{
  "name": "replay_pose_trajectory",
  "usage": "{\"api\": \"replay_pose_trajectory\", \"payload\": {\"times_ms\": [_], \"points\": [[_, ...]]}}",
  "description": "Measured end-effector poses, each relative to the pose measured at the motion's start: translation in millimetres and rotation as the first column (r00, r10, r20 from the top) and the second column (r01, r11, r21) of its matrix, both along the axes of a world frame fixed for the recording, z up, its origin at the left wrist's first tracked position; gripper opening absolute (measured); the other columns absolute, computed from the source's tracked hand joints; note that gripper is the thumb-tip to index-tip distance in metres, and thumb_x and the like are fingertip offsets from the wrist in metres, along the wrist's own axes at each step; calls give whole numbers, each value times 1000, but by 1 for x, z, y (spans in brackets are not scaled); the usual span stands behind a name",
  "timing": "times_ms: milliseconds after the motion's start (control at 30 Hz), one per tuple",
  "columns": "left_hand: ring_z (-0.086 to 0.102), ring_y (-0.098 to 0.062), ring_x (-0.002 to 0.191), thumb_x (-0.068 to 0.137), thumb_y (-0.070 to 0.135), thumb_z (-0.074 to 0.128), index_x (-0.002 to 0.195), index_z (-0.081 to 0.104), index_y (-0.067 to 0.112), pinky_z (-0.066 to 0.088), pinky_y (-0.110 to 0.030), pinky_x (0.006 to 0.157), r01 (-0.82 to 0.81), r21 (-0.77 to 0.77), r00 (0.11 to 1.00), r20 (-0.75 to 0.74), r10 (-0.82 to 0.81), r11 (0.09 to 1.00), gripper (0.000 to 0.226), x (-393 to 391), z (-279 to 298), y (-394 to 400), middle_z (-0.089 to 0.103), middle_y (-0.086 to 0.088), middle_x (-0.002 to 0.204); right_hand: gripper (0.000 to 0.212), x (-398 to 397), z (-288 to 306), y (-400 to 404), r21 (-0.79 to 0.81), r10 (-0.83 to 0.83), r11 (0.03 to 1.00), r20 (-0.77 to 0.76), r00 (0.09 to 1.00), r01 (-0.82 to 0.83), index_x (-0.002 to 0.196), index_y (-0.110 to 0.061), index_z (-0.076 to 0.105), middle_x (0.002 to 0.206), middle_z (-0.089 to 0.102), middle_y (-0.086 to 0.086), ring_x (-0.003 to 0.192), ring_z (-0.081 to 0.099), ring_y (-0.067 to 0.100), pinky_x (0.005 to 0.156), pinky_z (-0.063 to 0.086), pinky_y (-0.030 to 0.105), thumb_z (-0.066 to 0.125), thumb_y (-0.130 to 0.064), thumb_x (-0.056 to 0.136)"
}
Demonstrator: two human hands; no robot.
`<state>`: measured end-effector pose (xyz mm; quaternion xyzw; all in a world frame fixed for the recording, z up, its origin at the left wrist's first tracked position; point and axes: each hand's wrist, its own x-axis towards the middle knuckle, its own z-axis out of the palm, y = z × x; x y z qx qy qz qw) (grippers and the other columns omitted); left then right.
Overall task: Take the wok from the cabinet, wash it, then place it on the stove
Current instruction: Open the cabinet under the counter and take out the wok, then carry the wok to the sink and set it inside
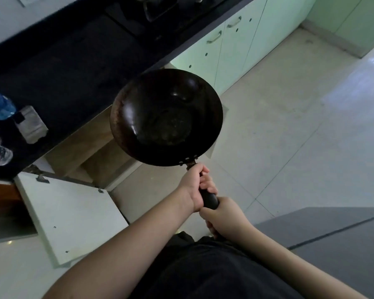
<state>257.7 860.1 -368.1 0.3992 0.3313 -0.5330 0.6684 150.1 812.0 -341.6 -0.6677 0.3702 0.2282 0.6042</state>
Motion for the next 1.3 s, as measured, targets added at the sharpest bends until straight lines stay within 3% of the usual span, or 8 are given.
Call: {"api": "replay_pose_trajectory", "payload": {"times_ms": [300,767,1300], "points": [[19,-10,31,78,10,49,56,29,22,24,-19,35,67,-49,992,113,-61,997,32,33,36,-37,22,8,44,8,24,20,-25,-2,-104,994,121,987,105,65,-9,53,41,53,-1,32,46,15,36,38,23,53,-16,67],[19,-10,32,81,10,48,53,31,21,24,-21,36,316,-76,930,224,-293,946,35,163,59,-81,21,7,45,7,150,35,-37,-74,-322,936,227,919,346,68,-10,52,41,53,-2,32,46,14,35,35,19,53,-16,68],[18,-10,30,81,11,46,58,29,21,24,-18,34,594,-76,771,339,-540,801,30,155,71,-257,20,7,43,8,147,36,-176,-41,-568,786,346,746,617,63,-10,48,38,50,-2,29,44,14,34,31,18,51,-16,66]]}}
